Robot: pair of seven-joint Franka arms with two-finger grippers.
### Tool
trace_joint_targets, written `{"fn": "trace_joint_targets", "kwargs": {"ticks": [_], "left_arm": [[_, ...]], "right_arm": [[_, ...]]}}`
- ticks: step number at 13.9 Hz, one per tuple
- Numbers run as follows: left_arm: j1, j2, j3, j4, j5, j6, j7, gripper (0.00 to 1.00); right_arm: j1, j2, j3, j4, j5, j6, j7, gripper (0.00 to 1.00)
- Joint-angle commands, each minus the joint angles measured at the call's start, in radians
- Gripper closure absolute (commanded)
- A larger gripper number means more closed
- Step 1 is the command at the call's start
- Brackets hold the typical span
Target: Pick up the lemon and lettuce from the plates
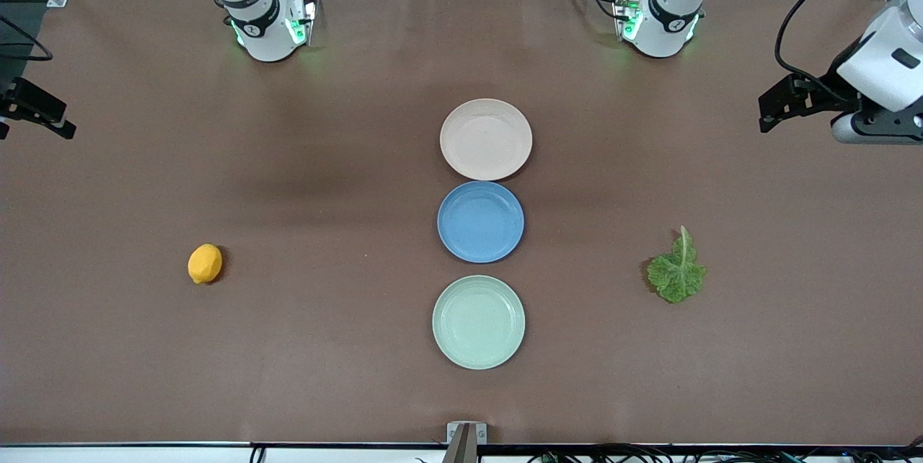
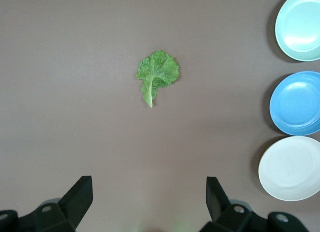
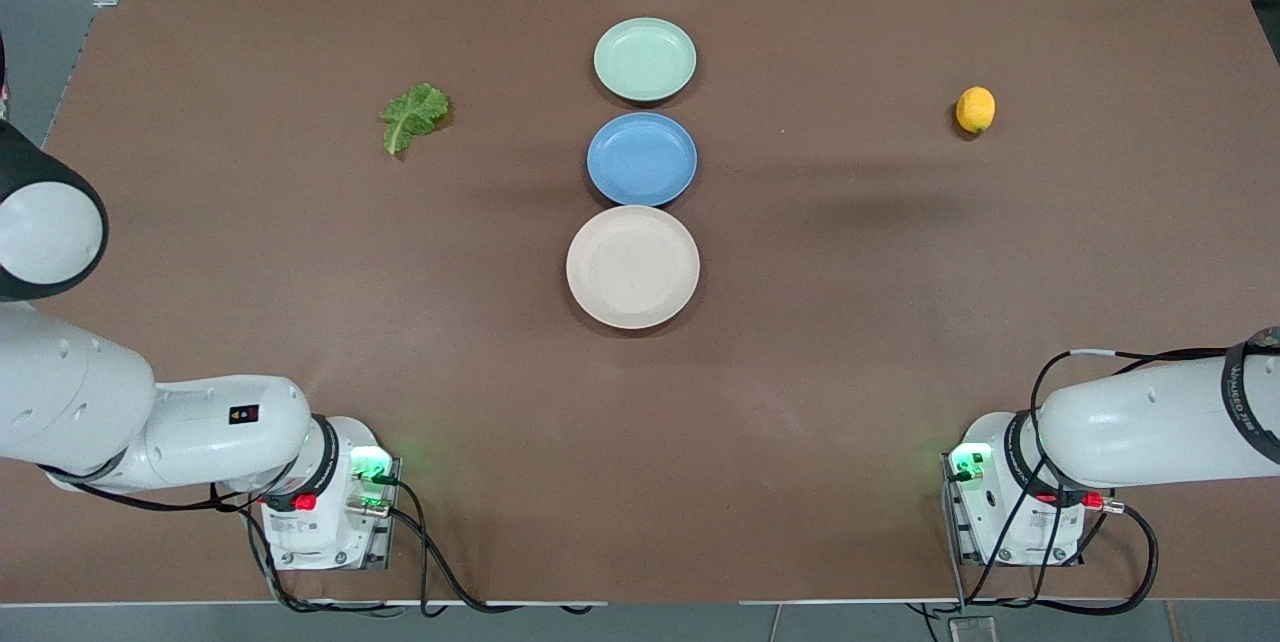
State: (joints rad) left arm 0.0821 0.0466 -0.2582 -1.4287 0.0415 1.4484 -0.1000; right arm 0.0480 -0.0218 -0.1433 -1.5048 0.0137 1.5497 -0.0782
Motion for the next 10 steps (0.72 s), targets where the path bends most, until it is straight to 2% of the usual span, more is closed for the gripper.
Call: {"fn": "trace_joint_targets", "kwargs": {"ticks": [1,2,4,10], "left_arm": [[-0.129,-0.129,0.130,-0.163,-0.038,0.056,0.010,0.00],[-0.146,-0.152,0.163,-0.199,-0.054,0.059,0.010,0.00],[-0.140,-0.192,0.166,-0.240,-0.071,0.064,0.005,0.00],[-0.137,-0.226,0.163,-0.280,-0.069,0.078,-0.006,0.00]], "right_arm": [[0.004,0.008,0.002,0.031,-0.024,-0.003,0.020,0.00],[0.004,0.008,0.002,0.032,-0.024,-0.003,0.020,0.00],[0.004,0.008,0.002,0.035,-0.023,-0.003,0.020,0.00],[0.004,0.008,0.002,0.035,-0.023,-0.003,0.020,0.00]]}}
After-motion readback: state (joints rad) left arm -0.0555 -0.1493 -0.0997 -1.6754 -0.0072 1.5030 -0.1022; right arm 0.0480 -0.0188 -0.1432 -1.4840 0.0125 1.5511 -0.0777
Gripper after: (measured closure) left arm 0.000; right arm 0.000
